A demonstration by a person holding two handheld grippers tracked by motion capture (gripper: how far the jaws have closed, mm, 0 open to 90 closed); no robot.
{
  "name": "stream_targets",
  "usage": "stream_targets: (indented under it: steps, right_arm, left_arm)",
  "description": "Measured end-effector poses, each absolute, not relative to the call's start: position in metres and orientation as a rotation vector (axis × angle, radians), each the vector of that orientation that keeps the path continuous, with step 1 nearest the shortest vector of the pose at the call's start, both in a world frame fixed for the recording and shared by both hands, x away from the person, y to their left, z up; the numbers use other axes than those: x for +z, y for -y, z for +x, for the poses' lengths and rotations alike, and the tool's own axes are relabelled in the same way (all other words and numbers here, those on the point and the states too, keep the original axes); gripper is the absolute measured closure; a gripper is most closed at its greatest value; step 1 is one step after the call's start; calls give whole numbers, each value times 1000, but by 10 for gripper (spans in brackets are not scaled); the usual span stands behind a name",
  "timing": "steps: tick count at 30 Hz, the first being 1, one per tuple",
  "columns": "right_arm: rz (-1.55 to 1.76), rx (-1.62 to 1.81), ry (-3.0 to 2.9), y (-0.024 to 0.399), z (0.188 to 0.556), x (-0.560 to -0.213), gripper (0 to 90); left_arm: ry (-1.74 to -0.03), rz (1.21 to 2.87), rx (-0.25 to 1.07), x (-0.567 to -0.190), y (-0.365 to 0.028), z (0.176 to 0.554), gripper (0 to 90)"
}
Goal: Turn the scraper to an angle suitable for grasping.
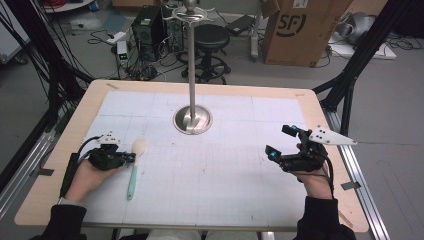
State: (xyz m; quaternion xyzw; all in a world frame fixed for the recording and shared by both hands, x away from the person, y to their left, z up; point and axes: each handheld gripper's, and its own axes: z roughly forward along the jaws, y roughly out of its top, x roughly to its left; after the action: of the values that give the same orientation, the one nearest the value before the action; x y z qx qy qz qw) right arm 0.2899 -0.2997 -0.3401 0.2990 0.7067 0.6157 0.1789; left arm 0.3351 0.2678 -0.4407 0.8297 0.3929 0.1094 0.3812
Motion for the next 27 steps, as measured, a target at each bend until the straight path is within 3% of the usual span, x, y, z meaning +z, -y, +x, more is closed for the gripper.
stream_targets:
  steps: [27]
  right_arm:
    - [838,1737,-2011,297,294,-342,10]
  left_arm:
    - [-980,2116,231,-441,-257,320,899]
